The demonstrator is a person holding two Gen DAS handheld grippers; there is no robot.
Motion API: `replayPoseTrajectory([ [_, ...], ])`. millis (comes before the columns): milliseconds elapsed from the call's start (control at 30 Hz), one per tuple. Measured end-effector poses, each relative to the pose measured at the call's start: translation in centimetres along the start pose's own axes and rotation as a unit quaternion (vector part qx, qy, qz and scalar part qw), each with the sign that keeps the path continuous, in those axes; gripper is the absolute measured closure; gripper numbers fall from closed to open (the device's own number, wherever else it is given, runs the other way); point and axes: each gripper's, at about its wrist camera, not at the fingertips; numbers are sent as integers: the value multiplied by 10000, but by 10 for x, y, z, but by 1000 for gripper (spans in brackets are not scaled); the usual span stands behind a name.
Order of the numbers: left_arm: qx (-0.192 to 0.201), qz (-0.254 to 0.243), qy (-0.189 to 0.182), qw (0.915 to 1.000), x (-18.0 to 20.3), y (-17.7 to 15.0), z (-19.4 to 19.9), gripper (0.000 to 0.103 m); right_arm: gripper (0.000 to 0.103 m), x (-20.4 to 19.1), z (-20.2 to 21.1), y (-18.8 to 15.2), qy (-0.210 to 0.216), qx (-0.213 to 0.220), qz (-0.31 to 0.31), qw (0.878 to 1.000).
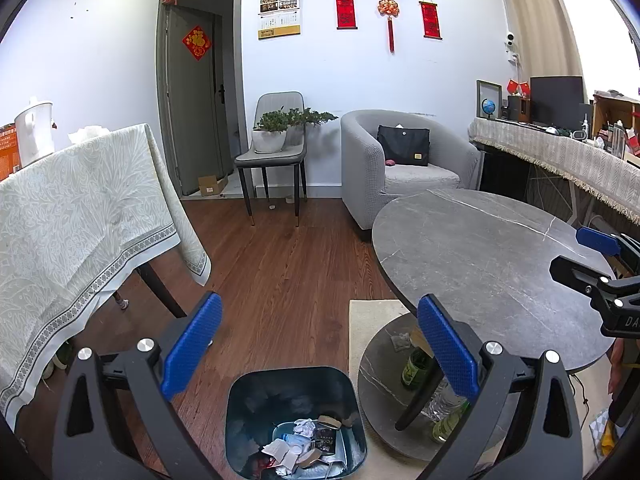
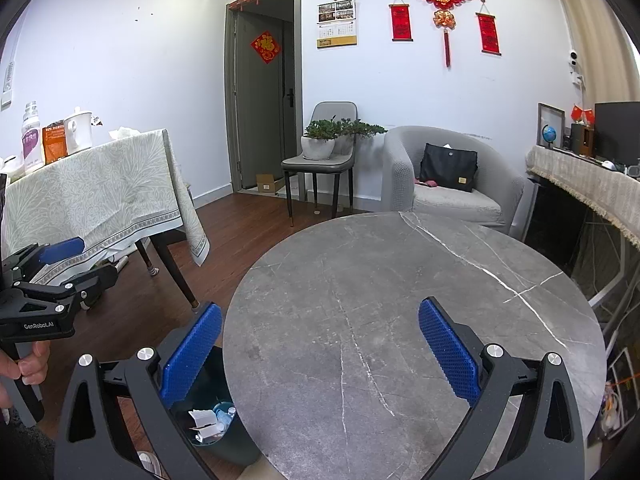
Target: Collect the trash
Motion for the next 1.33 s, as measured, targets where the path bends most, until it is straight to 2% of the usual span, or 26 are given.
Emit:
replayPoseTrajectory([
  [1333,-62,61,-18,10000,-3,1,-3,3,3,0,0,0,1,-5,-25,10000],
])
Point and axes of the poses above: each gripper's, at about its wrist camera, not at the fingertips, and z roughly against the way its jaws point, x to its right, y to its top, and after that the axes turned 12 degrees about -z, right-handed
